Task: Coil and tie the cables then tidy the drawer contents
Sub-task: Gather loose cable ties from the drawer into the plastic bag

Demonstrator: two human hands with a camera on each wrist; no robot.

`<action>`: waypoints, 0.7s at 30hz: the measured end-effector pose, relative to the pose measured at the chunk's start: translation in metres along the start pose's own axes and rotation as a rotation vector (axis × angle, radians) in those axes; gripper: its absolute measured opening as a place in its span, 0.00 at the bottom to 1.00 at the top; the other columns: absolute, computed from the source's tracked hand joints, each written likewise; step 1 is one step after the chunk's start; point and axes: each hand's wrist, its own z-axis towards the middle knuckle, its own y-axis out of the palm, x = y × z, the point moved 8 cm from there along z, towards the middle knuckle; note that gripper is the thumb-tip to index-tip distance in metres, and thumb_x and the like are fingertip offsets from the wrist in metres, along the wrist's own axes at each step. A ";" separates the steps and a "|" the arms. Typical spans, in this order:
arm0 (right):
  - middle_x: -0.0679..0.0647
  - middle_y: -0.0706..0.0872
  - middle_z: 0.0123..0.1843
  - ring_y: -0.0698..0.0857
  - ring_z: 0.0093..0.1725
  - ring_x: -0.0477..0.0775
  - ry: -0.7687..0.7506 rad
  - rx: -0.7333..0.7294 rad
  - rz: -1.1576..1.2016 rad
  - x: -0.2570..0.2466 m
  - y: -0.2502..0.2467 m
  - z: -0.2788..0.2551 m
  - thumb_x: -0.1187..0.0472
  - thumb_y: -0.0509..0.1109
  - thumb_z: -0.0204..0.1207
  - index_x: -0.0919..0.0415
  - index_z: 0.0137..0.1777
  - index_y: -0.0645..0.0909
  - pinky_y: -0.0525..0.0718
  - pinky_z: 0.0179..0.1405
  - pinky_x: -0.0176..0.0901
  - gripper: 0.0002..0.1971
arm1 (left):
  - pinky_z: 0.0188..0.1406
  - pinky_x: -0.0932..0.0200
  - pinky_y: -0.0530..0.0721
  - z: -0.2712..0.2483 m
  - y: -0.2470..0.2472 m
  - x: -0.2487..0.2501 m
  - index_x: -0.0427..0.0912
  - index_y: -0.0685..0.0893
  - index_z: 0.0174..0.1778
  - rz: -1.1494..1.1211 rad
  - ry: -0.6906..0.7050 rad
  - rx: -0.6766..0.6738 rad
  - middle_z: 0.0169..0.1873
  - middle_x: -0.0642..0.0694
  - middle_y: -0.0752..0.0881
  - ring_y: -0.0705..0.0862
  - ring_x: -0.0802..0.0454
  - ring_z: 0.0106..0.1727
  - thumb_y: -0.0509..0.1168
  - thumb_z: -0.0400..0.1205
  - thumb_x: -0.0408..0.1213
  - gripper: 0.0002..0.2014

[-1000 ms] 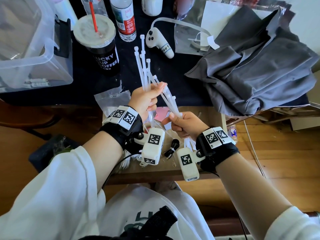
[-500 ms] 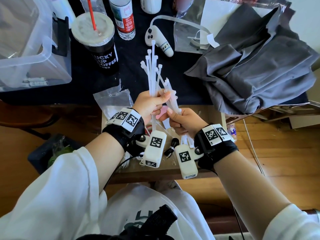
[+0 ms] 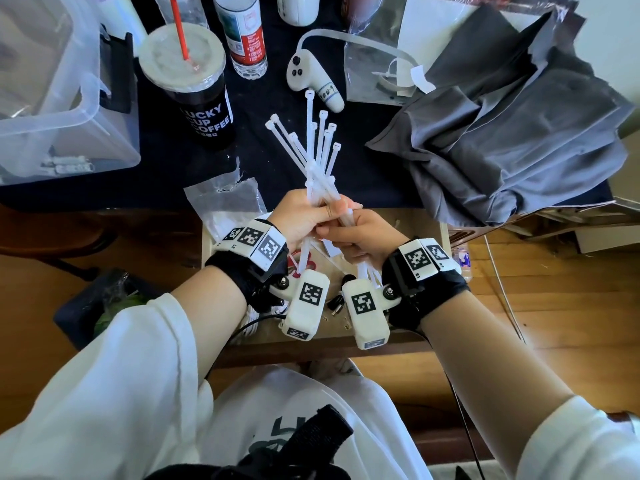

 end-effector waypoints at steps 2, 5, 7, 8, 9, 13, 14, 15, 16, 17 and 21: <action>0.46 0.63 0.19 0.59 0.16 0.41 -0.010 -0.004 -0.005 0.000 0.001 0.001 0.67 0.68 0.77 0.63 0.34 0.78 0.57 0.14 0.30 0.10 | 0.46 0.59 0.86 0.002 -0.002 -0.002 0.39 0.88 0.44 -0.042 0.013 0.017 0.45 0.41 0.91 0.89 0.49 0.48 0.68 0.73 0.41 0.10; 0.50 0.63 0.22 0.58 0.16 0.42 -0.008 0.005 -0.007 0.003 0.000 0.000 0.67 0.69 0.77 0.55 0.33 0.84 0.57 0.15 0.31 0.12 | 0.38 0.62 0.86 0.000 -0.007 -0.003 0.36 0.84 0.42 -0.138 0.011 0.091 0.37 0.44 0.91 0.90 0.50 0.42 0.65 0.80 0.33 0.05; 0.50 0.65 0.23 0.59 0.16 0.43 0.007 0.019 0.014 0.007 -0.003 -0.001 0.67 0.70 0.77 0.55 0.35 0.83 0.56 0.16 0.32 0.11 | 0.31 0.67 0.83 -0.001 -0.007 -0.001 0.35 0.84 0.42 -0.127 0.018 0.093 0.35 0.45 0.91 0.90 0.53 0.37 0.64 0.81 0.31 0.05; 0.49 0.66 0.22 0.59 0.16 0.43 0.016 0.017 0.021 0.008 -0.004 -0.002 0.67 0.70 0.76 0.55 0.35 0.82 0.55 0.17 0.32 0.10 | 0.28 0.69 0.81 -0.003 -0.006 0.001 0.35 0.84 0.43 -0.103 0.019 0.081 0.34 0.46 0.91 0.89 0.55 0.34 0.64 0.81 0.31 0.05; 0.49 0.66 0.22 0.59 0.16 0.43 0.025 0.011 0.024 0.010 -0.004 -0.002 0.67 0.70 0.76 0.55 0.34 0.82 0.55 0.18 0.33 0.10 | 0.25 0.71 0.79 -0.005 -0.004 0.003 0.36 0.85 0.43 -0.074 0.017 0.062 0.35 0.47 0.91 0.87 0.57 0.32 0.64 0.81 0.31 0.05; 0.45 0.69 0.19 0.60 0.16 0.41 0.015 0.007 0.062 0.010 -0.002 -0.004 0.72 0.70 0.74 0.55 0.40 0.77 0.56 0.16 0.32 0.10 | 0.37 0.63 0.82 -0.006 0.004 0.000 0.45 0.89 0.46 0.068 -0.031 -0.035 0.43 0.46 0.91 0.88 0.52 0.47 0.73 0.69 0.40 0.10; 0.45 0.71 0.19 0.60 0.15 0.40 0.004 -0.005 0.087 0.009 -0.001 -0.004 0.73 0.70 0.74 0.54 0.41 0.76 0.56 0.15 0.31 0.12 | 0.46 0.59 0.85 -0.006 0.004 -0.002 0.46 0.89 0.46 0.085 -0.044 -0.036 0.44 0.45 0.91 0.88 0.50 0.51 0.75 0.69 0.38 0.10; 0.45 0.73 0.21 0.60 0.15 0.40 -0.010 -0.024 0.112 0.007 0.001 -0.004 0.75 0.69 0.74 0.53 0.43 0.76 0.55 0.15 0.31 0.14 | 0.52 0.55 0.85 -0.006 0.003 -0.004 0.46 0.89 0.45 0.098 -0.046 -0.023 0.44 0.43 0.91 0.88 0.49 0.53 0.76 0.69 0.35 0.09; 0.46 0.74 0.22 0.60 0.15 0.40 -0.026 -0.045 0.127 0.005 0.003 -0.004 0.76 0.69 0.73 0.53 0.45 0.76 0.55 0.15 0.31 0.15 | 0.56 0.51 0.85 -0.005 0.001 -0.005 0.47 0.90 0.43 0.109 -0.045 0.002 0.44 0.42 0.91 0.88 0.47 0.53 0.76 0.70 0.33 0.08; 0.48 0.75 0.23 0.60 0.15 0.40 -0.042 -0.064 0.129 0.003 0.005 -0.004 0.77 0.69 0.73 0.53 0.46 0.76 0.55 0.16 0.31 0.16 | 0.58 0.47 0.84 -0.004 -0.001 -0.006 0.49 0.90 0.41 0.124 -0.034 0.028 0.43 0.41 0.91 0.88 0.45 0.52 0.76 0.71 0.33 0.06; 0.61 0.72 0.37 0.63 0.16 0.41 -0.045 -0.027 0.126 0.005 0.002 0.001 0.79 0.71 0.70 0.56 0.55 0.73 0.59 0.15 0.31 0.21 | 0.56 0.43 0.83 -0.003 -0.002 -0.005 0.53 0.91 0.32 0.167 0.012 0.082 0.37 0.44 0.91 0.88 0.41 0.48 0.73 0.75 0.36 0.08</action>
